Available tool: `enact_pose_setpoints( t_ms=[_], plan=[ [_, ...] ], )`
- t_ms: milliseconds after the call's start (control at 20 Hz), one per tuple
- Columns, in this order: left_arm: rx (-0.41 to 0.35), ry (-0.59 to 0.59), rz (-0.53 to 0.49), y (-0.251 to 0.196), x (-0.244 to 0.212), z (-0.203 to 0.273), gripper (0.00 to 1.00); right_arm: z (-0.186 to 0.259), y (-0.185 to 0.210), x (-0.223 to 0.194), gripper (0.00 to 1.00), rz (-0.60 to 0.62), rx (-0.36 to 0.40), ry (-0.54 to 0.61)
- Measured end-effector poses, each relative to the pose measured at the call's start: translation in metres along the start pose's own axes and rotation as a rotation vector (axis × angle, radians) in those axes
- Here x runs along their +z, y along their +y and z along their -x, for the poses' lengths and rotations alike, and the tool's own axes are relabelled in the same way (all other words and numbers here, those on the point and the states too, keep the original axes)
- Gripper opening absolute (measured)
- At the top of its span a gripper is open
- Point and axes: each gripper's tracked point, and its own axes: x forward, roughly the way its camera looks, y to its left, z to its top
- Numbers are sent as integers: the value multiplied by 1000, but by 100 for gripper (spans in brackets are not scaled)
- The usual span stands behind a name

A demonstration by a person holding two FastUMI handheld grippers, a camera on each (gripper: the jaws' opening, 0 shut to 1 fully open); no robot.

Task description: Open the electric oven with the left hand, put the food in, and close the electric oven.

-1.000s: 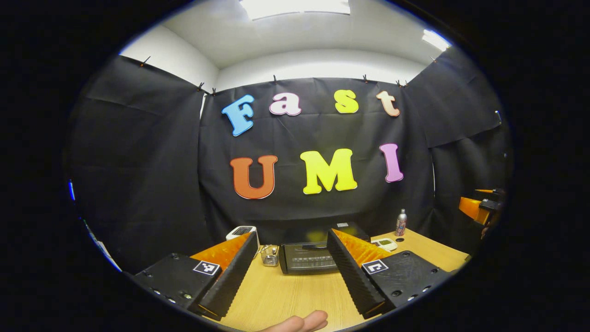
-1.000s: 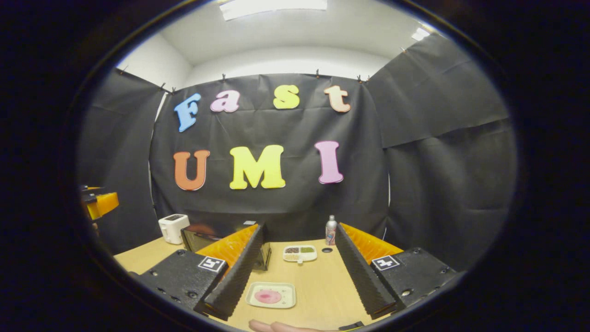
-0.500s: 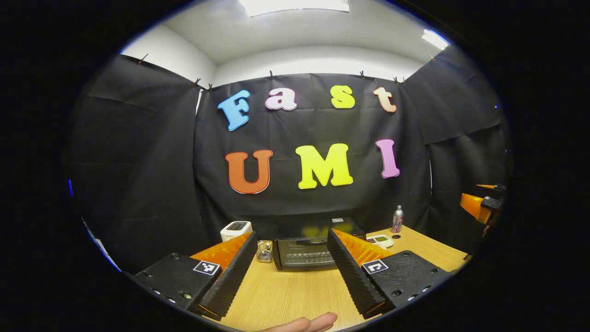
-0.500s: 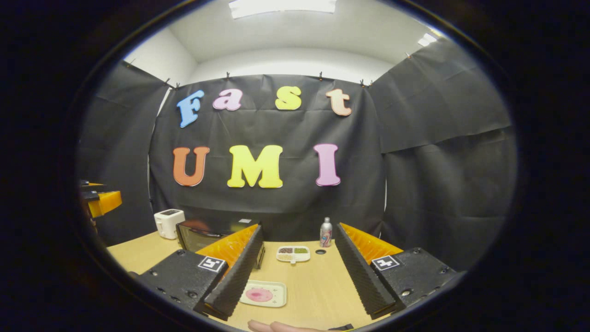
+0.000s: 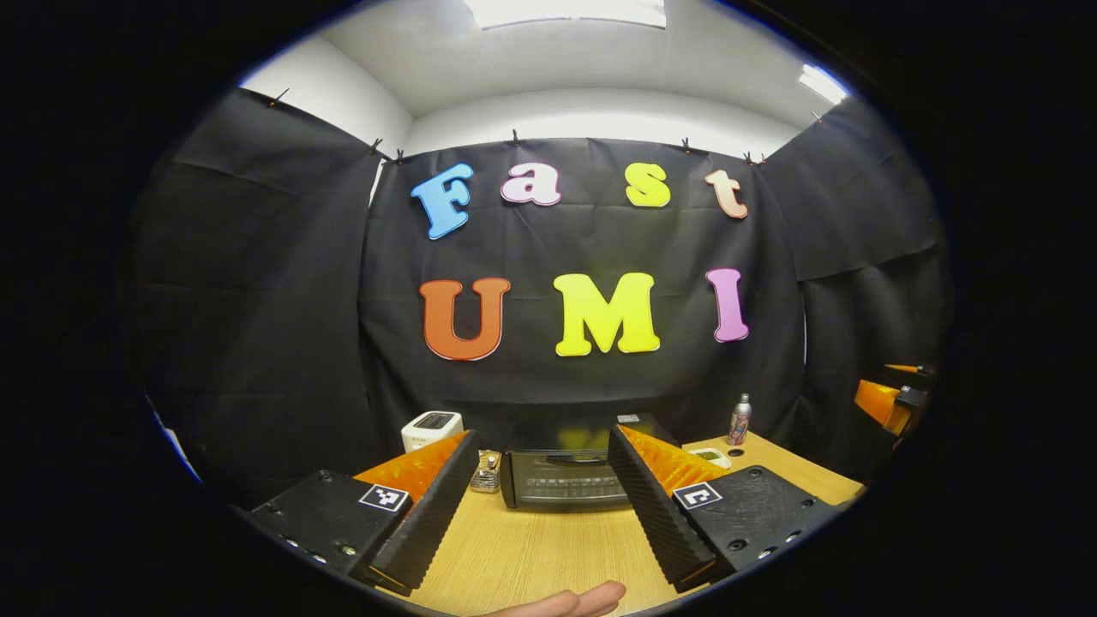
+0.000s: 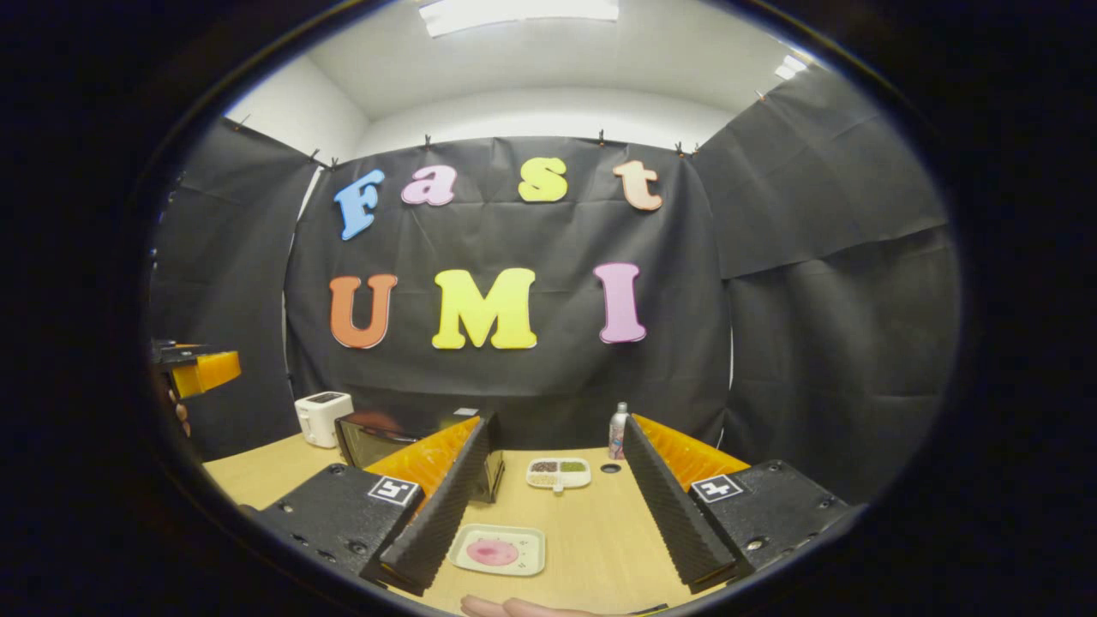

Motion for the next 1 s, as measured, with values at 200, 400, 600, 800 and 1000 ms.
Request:
enact_pose_setpoints(
  t_ms=[200,400,600,800,1000],
  plan=[
    [-26,-1,22,-14,1,-31,96,-4,-7,2,95,12,5,-28],
    [-42,44,17,-34,-14,-80,96,-12,-15,-4,95,20,25,-27],
    [-94,129,27,-56,-43,-137,96,-17,-31,-7,95,44,14,-30],
    [-82,244,41,-57,-79,-191,96,-17,-47,-19,100,51,-7,-18],
    [-94,384,51,-63,-124,-230,95,-14,-57,-26,96,32,-8,6]
  ],
)
